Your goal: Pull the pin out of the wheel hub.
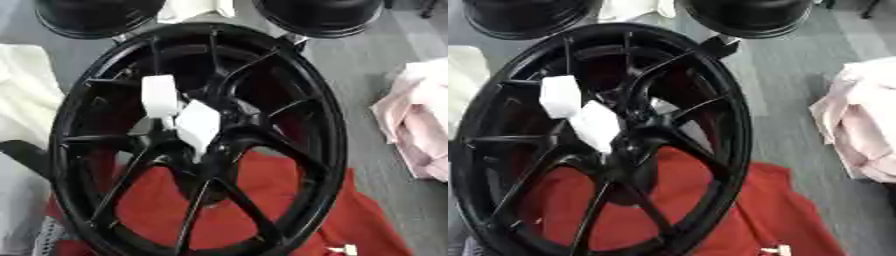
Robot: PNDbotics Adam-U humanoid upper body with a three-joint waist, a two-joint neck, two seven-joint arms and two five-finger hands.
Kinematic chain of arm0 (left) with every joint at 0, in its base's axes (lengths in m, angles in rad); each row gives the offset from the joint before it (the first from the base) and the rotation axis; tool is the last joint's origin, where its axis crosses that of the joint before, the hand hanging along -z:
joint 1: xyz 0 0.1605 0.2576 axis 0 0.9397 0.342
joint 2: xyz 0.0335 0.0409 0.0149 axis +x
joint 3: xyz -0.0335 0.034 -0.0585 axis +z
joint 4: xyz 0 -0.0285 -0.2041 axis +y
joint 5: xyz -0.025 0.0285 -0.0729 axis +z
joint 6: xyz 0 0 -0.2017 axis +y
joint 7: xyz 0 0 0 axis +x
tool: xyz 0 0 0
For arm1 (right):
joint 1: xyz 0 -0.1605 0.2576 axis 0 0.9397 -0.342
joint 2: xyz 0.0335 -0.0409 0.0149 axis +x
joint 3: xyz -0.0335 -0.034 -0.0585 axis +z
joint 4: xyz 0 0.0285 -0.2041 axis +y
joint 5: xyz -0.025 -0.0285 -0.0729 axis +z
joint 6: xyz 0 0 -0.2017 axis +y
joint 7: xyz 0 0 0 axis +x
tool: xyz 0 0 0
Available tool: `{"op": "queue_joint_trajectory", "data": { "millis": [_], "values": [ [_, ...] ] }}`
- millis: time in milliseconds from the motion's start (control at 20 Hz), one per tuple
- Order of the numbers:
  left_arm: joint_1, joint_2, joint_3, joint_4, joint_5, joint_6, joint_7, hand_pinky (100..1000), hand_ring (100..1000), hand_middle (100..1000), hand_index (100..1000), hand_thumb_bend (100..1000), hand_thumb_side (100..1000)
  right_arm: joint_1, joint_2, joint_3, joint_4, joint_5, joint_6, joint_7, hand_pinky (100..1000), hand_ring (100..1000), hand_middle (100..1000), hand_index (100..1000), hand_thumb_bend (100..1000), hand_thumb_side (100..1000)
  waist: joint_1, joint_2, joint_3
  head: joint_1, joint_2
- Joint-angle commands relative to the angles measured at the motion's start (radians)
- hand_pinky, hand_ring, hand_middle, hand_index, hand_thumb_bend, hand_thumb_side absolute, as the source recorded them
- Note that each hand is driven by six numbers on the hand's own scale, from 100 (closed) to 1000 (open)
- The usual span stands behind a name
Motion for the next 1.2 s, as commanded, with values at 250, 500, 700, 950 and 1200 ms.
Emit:
{"op": "queue_joint_trajectory", "data": {
  "millis": [250,500,700,950,1200],
  "values": [
    [-0.002,0.019,0.011,-0.015,-0.001,-0.004,0.0,767,784,754,828,139,920,-0.011,-0.035,-0.008,-0.023,-0.002,-0.001,0.003,829,749,704,727,100,719,-0.003,-0.021,0.001,0.003,0.0],
    [0.0,0.019,0.012,-0.016,-0.001,-0.005,0.001,767,785,754,828,139,921,-0.021,-0.06,-0.007,-0.034,0.013,0.003,0.009,830,751,706,730,100,668,-0.005,-0.023,0.0,0.006,0.025],
    [0.004,0.021,0.012,-0.015,-0.001,-0.004,0.002,767,785,754,828,139,921,-0.033,-0.097,0.0,-0.053,0.035,0.012,0.026,831,755,711,738,100,635,-0.006,-0.024,-0.001,0.017,0.049],
    [0.006,0.026,0.012,-0.015,-0.002,-0.003,0.001,767,785,754,828,139,920,-0.053,-0.174,0.026,-0.105,0.111,0.042,0.099,836,766,722,755,100,573,-0.01,-0.026,-0.001,0.024,0.053],
    [0.009,0.03,0.009,-0.014,-0.004,-0.002,-0.001,768,785,754,828,138,920,-0.086,-0.264,0.072,-0.196,0.235,0.077,0.252,844,780,737,773,100,520,-0.017,-0.032,-0.003,0.023,0.049]
  ]
}}
